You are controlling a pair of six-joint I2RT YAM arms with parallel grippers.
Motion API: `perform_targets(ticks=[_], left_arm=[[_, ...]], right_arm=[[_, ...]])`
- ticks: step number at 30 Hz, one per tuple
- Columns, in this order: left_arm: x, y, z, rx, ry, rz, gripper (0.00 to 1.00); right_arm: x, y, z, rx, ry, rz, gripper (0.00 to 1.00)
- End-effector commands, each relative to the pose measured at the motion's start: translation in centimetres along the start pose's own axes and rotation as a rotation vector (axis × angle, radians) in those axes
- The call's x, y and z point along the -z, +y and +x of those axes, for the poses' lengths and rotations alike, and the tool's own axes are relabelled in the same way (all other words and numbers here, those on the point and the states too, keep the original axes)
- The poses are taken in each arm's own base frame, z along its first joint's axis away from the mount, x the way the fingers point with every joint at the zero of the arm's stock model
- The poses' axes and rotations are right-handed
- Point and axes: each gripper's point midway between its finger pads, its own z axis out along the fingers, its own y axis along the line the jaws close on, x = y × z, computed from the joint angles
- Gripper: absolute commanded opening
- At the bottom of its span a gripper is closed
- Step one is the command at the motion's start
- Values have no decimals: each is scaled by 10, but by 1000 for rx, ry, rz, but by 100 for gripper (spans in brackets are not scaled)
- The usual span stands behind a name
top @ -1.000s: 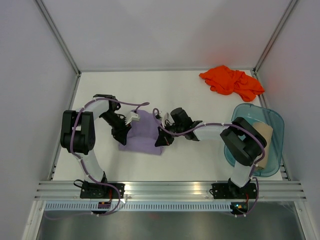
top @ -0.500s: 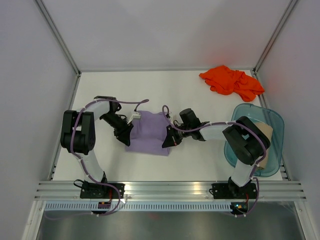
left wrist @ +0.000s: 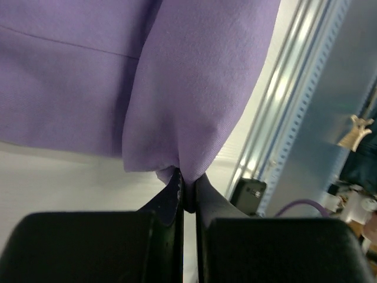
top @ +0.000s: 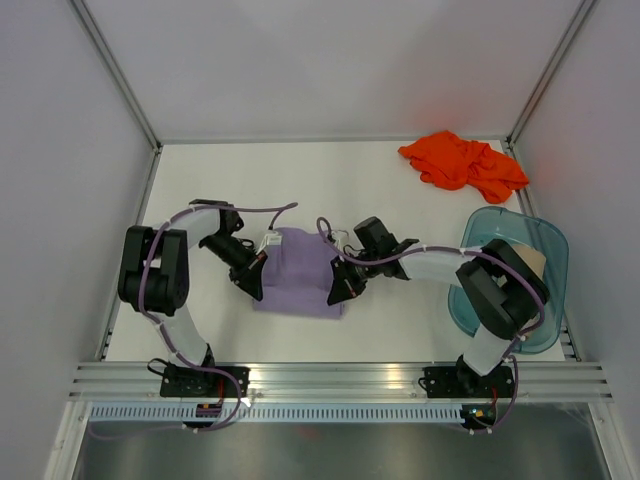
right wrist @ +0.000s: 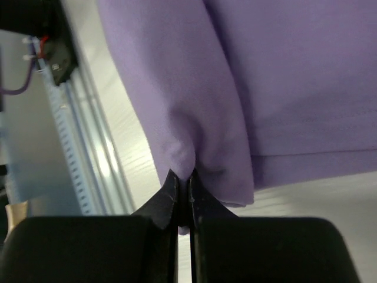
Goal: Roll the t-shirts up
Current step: Roll the tshirt
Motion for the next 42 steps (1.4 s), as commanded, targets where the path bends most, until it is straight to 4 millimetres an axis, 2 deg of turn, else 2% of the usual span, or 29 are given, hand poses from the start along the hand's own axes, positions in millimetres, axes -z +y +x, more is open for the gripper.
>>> perform_targets(ticks=[1,4,9,14,17,18,22,26,29,30,32,35,36,37,39,40,41,42], left_arm=[[9,-41,12,6,26,80,2],[10,-42,9,47,21,91,2],[3,1,-3,82,17,-19,4],[-7,31,13,159,110,-67,7],[-4,35,5,146,84,-88,20],[-2,36,2,134,75,-99,28],[20,41,-21,64,30,-179,43],[55,35,-42,-116,-13,-307,48],[68,38,-52,-249,-42,-405,48],[71,31,-52,-313,-51,-436,48],[69,23,-55,-391,-54,-481,50],[52,7,-50,-575,-38,-567,53],[32,6,-44,-648,-18,-575,54],[41,-1,-47,-711,-38,-652,56],[28,-6,-43,-814,-44,-678,62],[31,-11,-44,-859,-58,-708,65],[22,-9,-33,-873,-38,-700,69],[16,-11,-32,-923,-22,-698,71]], right_arm=[[12,60,21,-13,91,-155,0],[13,65,25,-40,82,-190,0],[8,25,38,-129,104,-138,0],[-2,5,31,-123,103,-96,0],[-4,-5,35,-148,105,-60,0],[-4,-8,33,-160,98,-53,0],[-4,-11,21,-157,72,-39,2],[-3,-14,15,-155,72,-12,3],[-3,-18,10,-151,60,14,3],[-2,-18,8,-146,53,20,3],[-1,-17,3,-136,40,18,4],[0,-16,-1,-127,31,20,4],[-1,-16,-2,-127,31,19,4],[-1,-17,-3,-124,31,23,4],[0,-17,-3,-125,31,26,4],[0,-17,-4,-122,30,28,4],[-1,-17,-4,-123,29,27,4],[-1,-18,-3,-125,31,29,4]])
